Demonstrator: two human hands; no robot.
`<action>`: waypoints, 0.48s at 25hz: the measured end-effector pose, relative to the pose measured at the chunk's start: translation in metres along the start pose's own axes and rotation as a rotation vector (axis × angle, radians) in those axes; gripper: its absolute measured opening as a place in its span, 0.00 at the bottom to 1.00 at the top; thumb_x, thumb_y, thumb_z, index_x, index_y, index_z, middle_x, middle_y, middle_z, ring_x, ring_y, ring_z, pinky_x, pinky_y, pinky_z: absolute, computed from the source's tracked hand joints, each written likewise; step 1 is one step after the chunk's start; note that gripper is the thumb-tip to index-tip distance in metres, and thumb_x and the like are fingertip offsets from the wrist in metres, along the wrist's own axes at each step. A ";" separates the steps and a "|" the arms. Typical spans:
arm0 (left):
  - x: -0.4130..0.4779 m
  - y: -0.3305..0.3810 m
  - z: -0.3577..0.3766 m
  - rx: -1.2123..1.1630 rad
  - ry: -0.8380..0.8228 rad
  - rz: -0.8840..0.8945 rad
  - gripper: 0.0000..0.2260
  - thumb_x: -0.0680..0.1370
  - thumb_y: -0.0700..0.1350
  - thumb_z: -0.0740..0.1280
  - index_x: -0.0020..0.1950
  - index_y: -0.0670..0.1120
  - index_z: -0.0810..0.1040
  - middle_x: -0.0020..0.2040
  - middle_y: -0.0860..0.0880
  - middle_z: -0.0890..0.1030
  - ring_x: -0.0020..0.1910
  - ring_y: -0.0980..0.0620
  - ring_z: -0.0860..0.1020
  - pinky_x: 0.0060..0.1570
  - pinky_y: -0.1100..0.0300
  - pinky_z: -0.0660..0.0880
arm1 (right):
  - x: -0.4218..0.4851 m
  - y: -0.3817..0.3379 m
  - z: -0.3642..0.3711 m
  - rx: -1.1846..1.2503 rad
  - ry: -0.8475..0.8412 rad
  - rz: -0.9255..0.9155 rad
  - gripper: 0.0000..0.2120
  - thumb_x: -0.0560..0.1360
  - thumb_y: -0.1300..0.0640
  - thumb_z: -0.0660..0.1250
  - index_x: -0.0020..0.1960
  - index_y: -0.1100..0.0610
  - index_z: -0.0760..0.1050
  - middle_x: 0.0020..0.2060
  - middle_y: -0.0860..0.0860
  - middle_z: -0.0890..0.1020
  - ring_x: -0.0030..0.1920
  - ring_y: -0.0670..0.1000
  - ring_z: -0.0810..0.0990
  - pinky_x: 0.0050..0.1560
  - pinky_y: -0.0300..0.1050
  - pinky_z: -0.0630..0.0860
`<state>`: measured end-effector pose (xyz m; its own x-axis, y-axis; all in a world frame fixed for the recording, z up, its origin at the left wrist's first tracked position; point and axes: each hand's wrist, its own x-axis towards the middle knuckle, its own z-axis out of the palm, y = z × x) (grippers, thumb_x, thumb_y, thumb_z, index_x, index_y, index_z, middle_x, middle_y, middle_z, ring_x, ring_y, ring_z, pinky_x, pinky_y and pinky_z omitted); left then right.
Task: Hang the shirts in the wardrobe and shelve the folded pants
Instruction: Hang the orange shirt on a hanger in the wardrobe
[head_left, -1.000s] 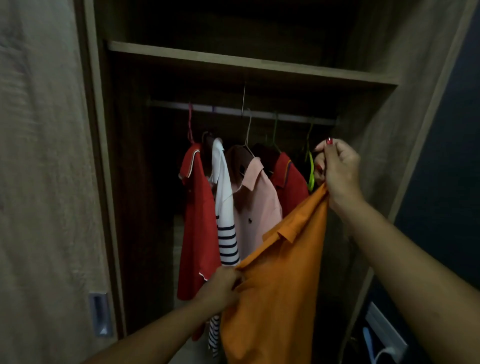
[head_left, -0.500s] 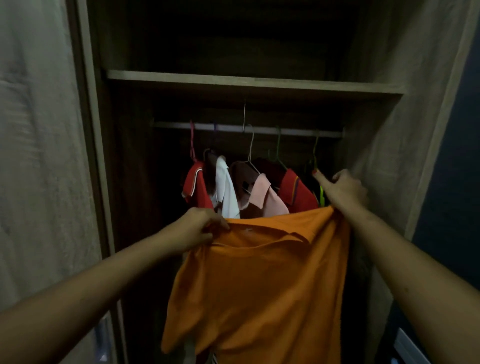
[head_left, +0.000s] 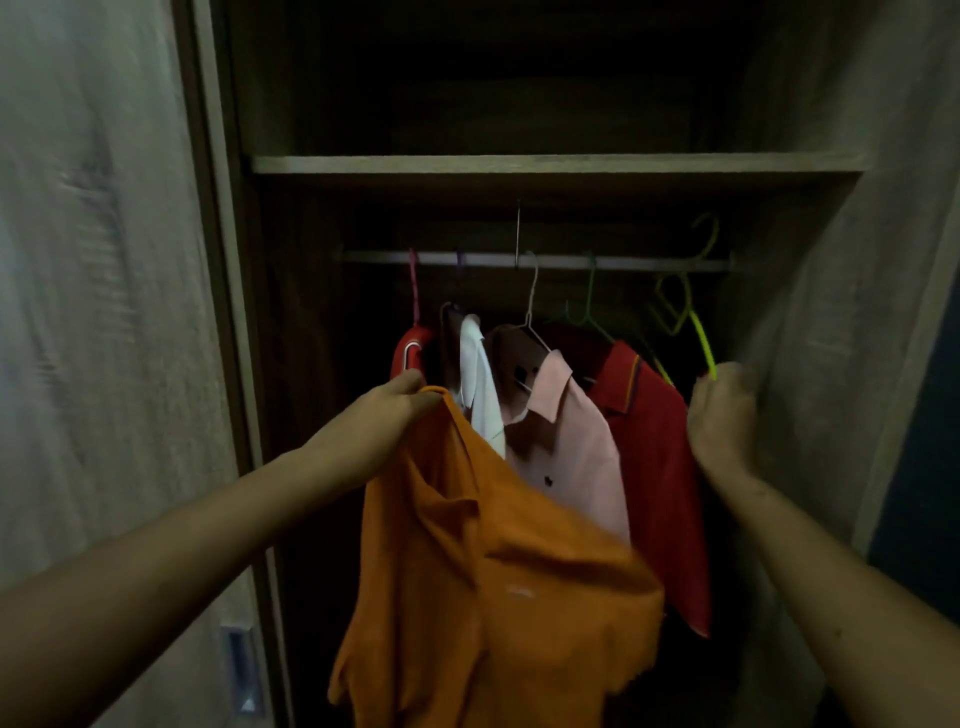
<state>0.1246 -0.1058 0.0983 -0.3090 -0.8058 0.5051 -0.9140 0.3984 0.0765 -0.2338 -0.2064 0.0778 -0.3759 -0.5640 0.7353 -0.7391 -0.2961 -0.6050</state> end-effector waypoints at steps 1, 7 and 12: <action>0.001 0.009 -0.002 0.072 -0.014 0.022 0.16 0.77 0.48 0.65 0.65 0.51 0.74 0.60 0.50 0.74 0.54 0.49 0.78 0.54 0.54 0.77 | -0.016 0.010 0.001 0.081 0.004 -0.001 0.13 0.76 0.55 0.53 0.47 0.66 0.69 0.38 0.68 0.77 0.39 0.65 0.78 0.35 0.49 0.65; 0.006 0.030 -0.016 -0.027 -0.112 -0.027 0.28 0.70 0.31 0.63 0.70 0.46 0.69 0.57 0.52 0.67 0.47 0.52 0.75 0.40 0.57 0.77 | -0.069 0.044 0.003 0.263 -0.117 0.194 0.16 0.73 0.64 0.68 0.59 0.65 0.70 0.29 0.58 0.76 0.29 0.56 0.73 0.35 0.49 0.70; 0.000 0.021 -0.017 -0.086 -0.236 -0.156 0.32 0.71 0.31 0.62 0.74 0.50 0.63 0.56 0.52 0.66 0.50 0.51 0.74 0.46 0.53 0.79 | -0.096 0.045 -0.005 0.378 -0.150 0.250 0.13 0.75 0.61 0.67 0.59 0.59 0.73 0.37 0.57 0.80 0.32 0.49 0.75 0.31 0.39 0.69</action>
<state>0.1101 -0.0897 0.1144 -0.2283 -0.9358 0.2685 -0.9328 0.2893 0.2148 -0.2336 -0.1612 -0.0183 -0.4111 -0.7502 0.5179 -0.3707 -0.3815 -0.8468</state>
